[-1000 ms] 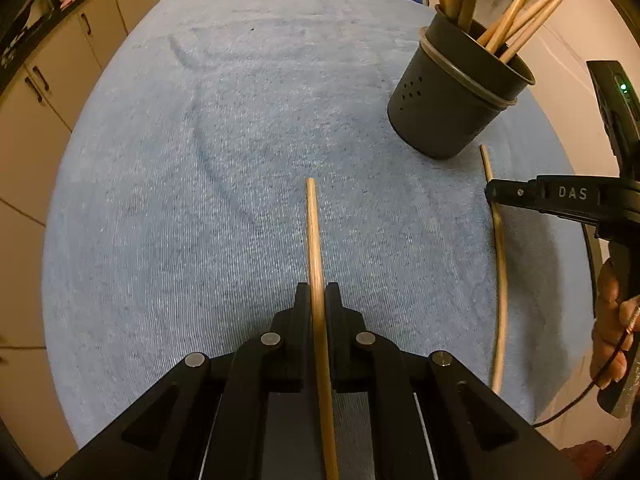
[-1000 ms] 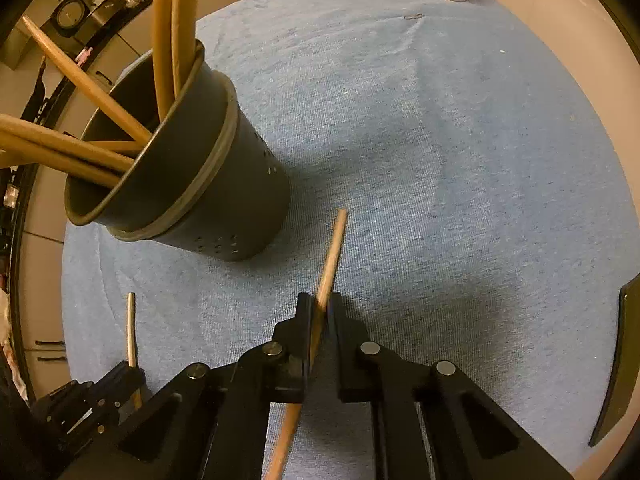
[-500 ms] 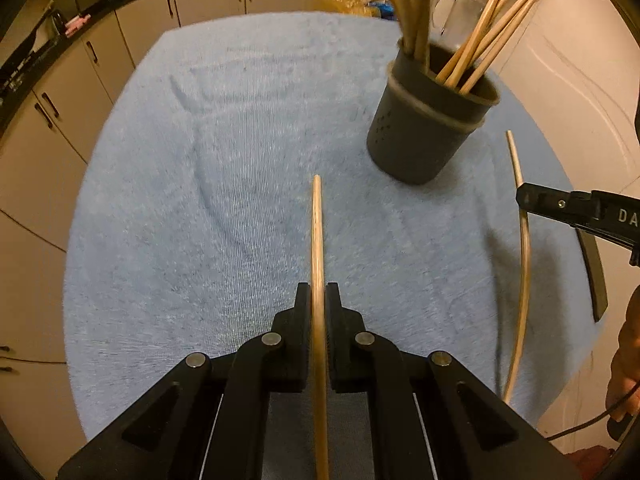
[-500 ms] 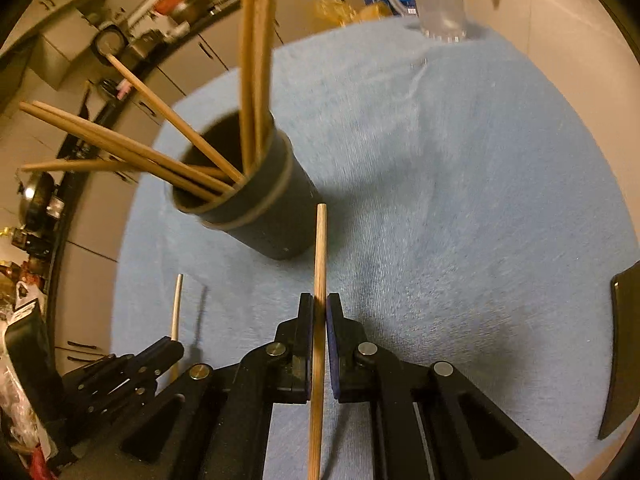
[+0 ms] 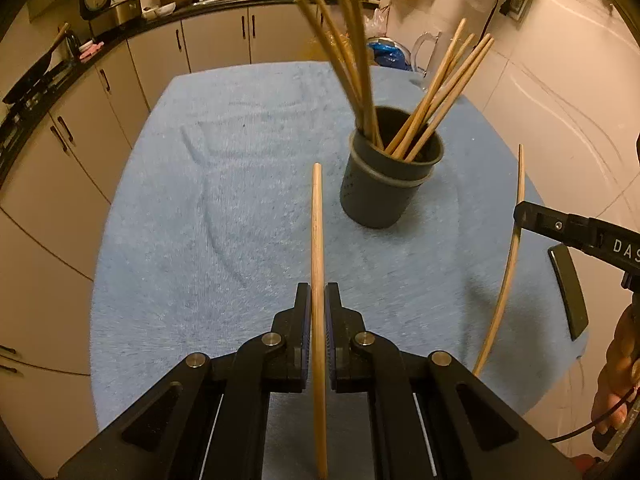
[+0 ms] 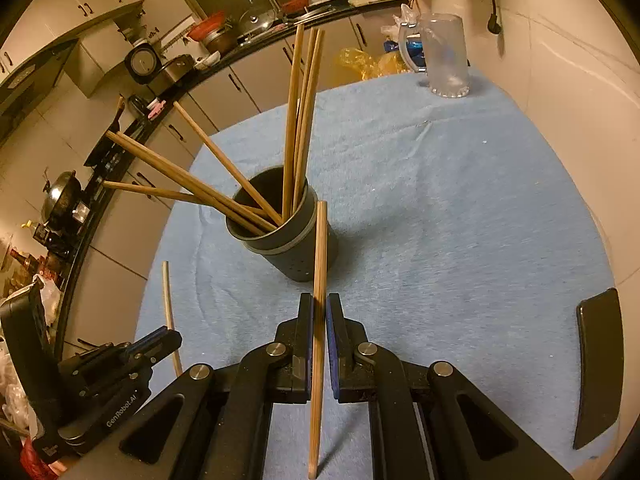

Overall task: Organize utensils
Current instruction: 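Lift both grasped chopsticks upright and carry them over the black cup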

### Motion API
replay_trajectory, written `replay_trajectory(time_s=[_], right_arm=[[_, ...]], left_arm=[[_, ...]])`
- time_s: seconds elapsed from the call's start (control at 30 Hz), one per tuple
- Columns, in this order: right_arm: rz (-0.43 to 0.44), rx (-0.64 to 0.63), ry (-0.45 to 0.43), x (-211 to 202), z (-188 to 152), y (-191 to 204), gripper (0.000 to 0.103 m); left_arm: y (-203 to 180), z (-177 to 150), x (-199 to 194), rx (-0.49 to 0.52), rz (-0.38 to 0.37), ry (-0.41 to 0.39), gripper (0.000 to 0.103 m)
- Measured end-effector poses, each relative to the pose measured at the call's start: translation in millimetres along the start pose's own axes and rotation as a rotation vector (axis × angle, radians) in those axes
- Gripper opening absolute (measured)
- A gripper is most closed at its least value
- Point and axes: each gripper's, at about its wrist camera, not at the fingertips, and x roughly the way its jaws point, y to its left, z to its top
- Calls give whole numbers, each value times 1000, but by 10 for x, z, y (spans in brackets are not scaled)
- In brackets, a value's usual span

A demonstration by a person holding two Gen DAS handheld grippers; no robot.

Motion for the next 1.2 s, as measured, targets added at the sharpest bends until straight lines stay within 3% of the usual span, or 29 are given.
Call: replay_trajectory(time_s=[0.8,1.2], right_arm=[[32,8,-106,-465,54,-160,6],[42,9,-156,-669,130,-208,6]], left_arm=[[-209,92,-297,24,18,-89,6],[-162,240,-558,-16,15,-157,6]])
